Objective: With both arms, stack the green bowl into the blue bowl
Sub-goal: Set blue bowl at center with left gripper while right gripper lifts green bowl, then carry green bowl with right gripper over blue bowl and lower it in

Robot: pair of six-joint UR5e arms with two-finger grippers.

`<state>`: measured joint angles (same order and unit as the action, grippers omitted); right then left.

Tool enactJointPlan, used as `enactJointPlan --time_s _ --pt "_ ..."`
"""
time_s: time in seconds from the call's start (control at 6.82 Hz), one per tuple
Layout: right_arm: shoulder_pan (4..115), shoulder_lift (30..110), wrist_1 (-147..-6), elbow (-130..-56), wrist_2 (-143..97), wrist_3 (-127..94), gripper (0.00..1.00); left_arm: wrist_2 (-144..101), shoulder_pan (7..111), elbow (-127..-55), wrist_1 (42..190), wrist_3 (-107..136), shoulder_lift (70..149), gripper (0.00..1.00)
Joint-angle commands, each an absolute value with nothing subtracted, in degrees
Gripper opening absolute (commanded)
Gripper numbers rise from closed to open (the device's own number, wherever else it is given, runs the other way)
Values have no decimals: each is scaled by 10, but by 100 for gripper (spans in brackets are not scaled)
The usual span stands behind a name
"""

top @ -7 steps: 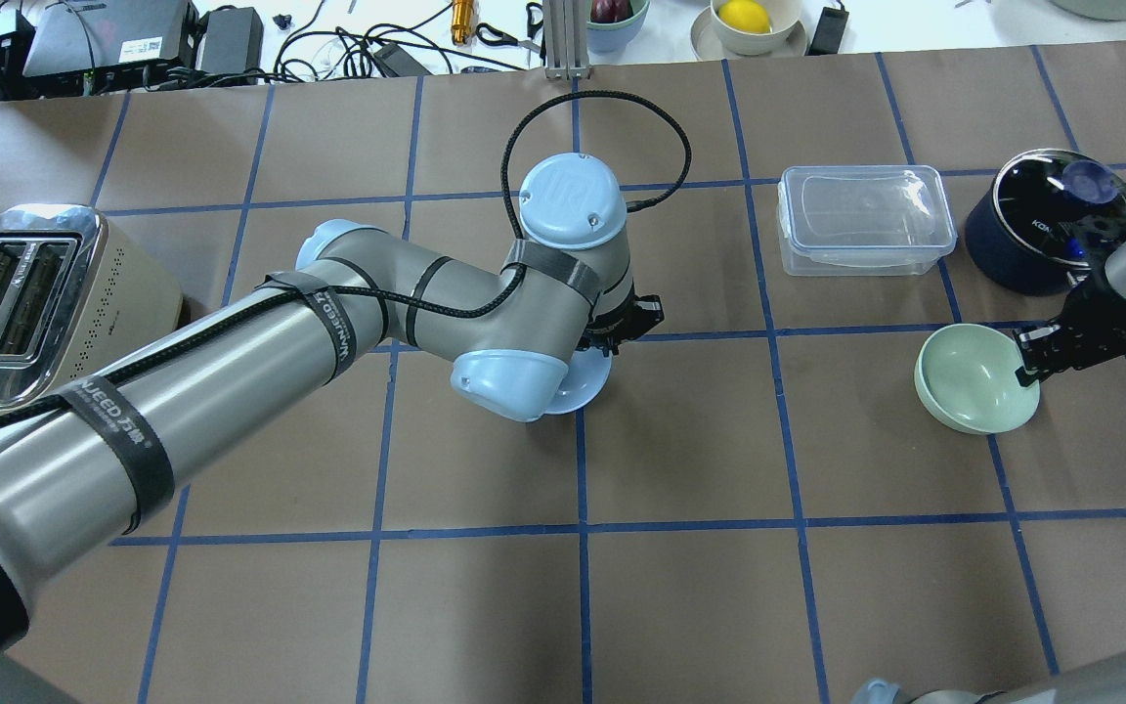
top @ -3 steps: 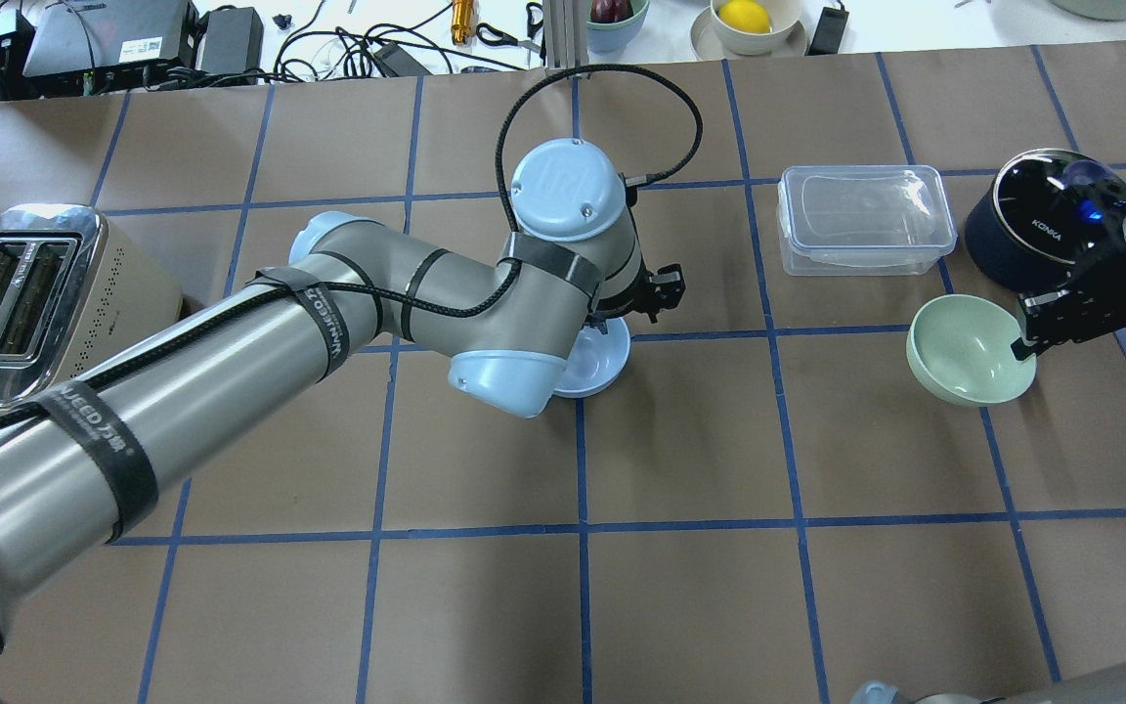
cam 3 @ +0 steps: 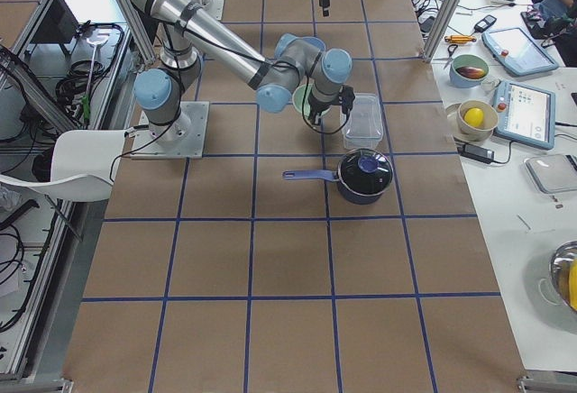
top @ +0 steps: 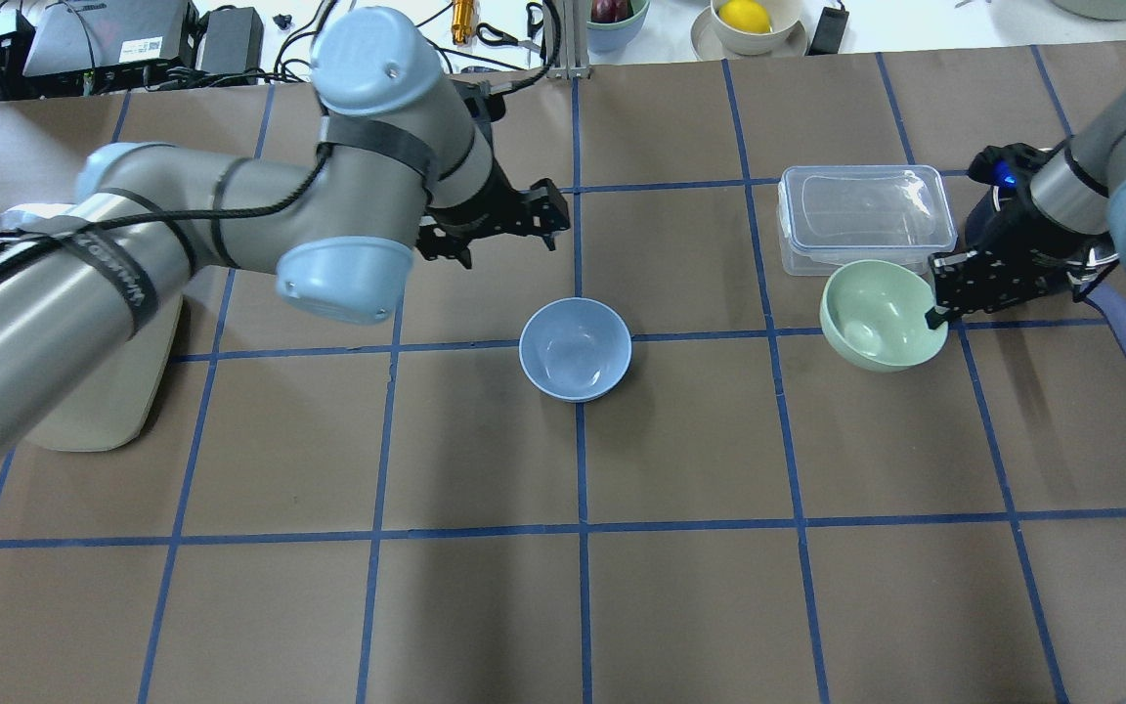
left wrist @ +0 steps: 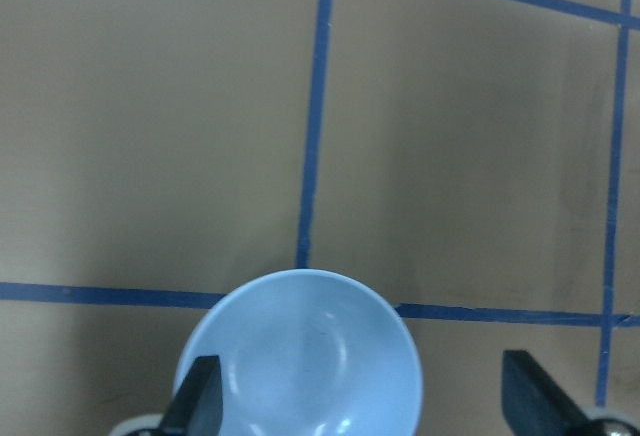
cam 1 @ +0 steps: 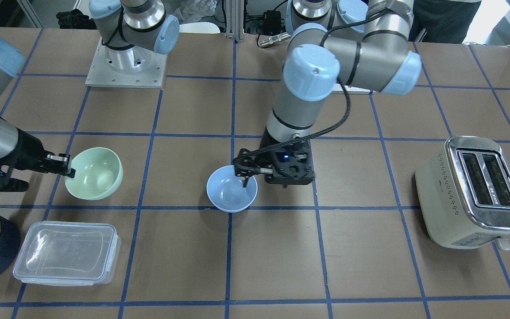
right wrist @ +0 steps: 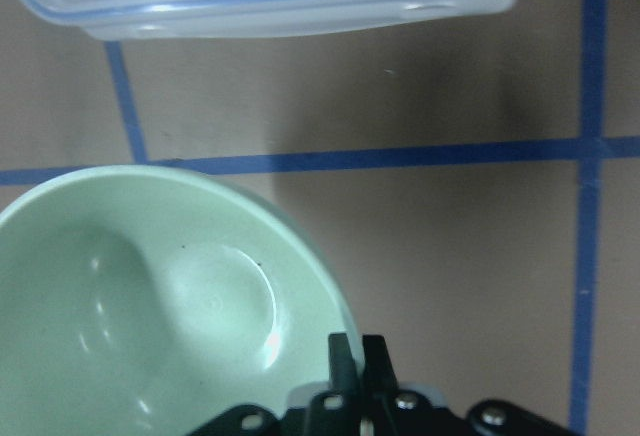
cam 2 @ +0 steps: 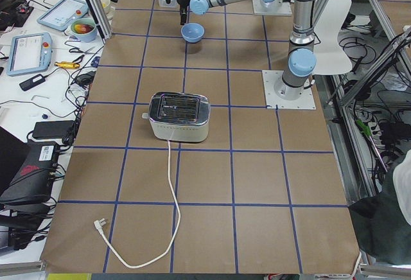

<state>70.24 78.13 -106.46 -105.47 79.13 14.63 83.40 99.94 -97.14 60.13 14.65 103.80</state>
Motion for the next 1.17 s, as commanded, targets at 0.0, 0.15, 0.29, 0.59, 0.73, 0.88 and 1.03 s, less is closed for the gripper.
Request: enactJointPlan --time_s 0.0,0.15,0.29,0.59,0.73,0.88,1.03 --pt "831 793 -1070 -1028 779 -61 0 876 898 -964 746 -15 962 100" --pt "888 790 -1076 -1022 781 -119 0 894 890 -928 831 -20 923 100" --pt "923 788 -1085 -1022 780 -175 0 896 893 -874 890 -24 905 100" --pt "977 767 -1136 -1022 788 -225 0 898 900 -857 895 -21 913 100" --pt "996 749 -1174 -1022 790 -237 0 897 900 -860 887 -21 915 100" --pt "1016 738 -1179 -1021 790 -237 0 899 899 -856 884 -25 912 100" --pt "1023 733 -1179 -1026 797 -233 0 902 899 -863 885 -25 905 100"
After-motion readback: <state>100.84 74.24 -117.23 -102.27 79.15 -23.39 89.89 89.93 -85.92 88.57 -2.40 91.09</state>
